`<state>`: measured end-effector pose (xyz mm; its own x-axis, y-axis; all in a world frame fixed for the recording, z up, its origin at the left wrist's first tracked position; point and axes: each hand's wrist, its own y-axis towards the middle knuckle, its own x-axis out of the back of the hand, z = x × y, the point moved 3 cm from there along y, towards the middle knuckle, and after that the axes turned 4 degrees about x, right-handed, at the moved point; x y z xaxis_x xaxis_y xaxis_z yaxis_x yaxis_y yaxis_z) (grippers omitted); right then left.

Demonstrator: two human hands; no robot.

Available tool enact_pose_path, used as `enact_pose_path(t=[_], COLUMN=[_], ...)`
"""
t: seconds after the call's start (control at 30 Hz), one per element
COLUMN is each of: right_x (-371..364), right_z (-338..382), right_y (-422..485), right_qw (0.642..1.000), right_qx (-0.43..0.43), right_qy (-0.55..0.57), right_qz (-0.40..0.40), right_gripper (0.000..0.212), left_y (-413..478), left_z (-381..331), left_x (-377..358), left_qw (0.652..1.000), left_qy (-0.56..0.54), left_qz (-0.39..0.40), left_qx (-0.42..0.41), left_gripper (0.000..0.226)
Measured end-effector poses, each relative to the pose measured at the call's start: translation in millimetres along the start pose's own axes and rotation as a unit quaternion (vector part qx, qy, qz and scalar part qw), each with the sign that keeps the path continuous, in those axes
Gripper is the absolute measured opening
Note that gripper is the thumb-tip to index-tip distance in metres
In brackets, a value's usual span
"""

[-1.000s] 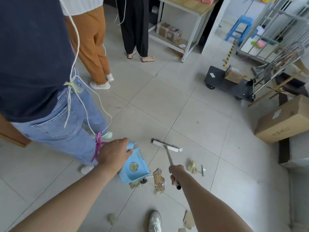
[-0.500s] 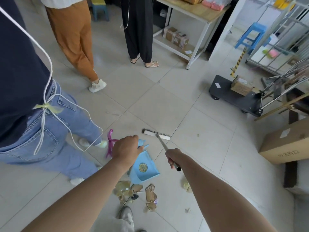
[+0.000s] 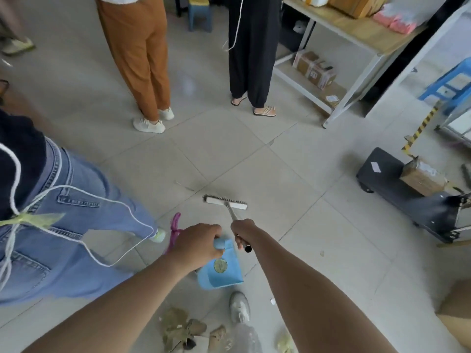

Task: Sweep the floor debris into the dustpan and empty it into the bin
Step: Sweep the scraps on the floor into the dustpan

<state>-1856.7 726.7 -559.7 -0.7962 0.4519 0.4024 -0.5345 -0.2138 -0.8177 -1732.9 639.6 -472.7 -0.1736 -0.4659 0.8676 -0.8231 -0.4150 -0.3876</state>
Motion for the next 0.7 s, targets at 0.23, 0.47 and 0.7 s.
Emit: enact_pose_path(t=[0.23,0.47,0.7], right_x=[16,3,-4], right_z=[116,192,171], right_y=[100,182,210], right_qw=[0.992,0.990,0.945], right_qx=[0.076,0.073,0.085], right_qy=[-0.087,-0.047,-0.286], right_qz=[0.042,0.113,0.137], right_gripper=[0.014,0.020,0.032], left_y=[93,147,140], left_z=[-8,19,27], left_x=[27,44,45], left_qw=[0.997,0.993,0.983], left_qy=[-0.010,-0.034,-0.066], left_qz=[-0.012,-0.033,-0.021], left_qx=[0.075,0.109,0.168], left_gripper=[0.017,0.019,0.022])
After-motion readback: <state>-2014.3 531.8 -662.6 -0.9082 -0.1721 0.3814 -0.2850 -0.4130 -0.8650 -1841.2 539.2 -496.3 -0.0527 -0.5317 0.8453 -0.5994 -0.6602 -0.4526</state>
